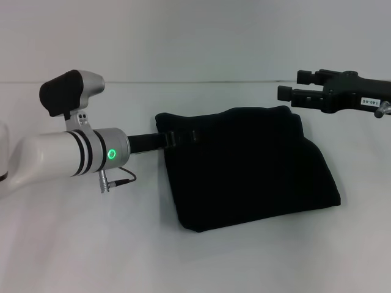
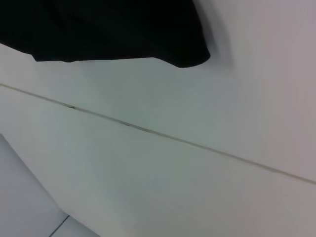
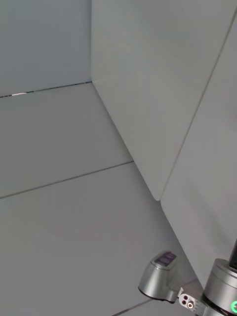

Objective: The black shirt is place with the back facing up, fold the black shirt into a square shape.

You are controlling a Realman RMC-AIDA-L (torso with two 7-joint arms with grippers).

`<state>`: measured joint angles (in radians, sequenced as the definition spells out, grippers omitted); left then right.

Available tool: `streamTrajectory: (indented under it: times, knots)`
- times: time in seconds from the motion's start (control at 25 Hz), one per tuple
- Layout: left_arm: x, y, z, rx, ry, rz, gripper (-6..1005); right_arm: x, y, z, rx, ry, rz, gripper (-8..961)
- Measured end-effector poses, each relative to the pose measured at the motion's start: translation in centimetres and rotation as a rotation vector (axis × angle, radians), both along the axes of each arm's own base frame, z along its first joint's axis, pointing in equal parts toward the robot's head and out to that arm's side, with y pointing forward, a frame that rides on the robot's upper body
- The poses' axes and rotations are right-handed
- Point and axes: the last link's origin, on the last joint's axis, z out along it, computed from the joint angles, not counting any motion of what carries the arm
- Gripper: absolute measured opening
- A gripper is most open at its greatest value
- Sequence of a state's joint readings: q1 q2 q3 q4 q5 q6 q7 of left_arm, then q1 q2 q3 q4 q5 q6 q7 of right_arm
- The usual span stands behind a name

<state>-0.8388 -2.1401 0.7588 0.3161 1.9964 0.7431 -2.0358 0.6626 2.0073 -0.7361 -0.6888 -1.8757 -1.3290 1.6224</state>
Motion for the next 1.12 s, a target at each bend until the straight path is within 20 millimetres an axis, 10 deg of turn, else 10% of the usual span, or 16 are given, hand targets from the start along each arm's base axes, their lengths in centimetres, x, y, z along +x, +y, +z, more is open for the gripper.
streamTrajectory:
  times: [0.24,1.12]
  knots:
    - [0.10,0.17,0.30,0.006,0.031,-0.047,923,-0.14,0.21,-0.08,0.006,-0.005,0.000,815]
    - [0.48,0.51,0.25,-0.018,0.109,-0.107,55,-0.65,0.25,-0.66,0.001,-0.005,0.016,806]
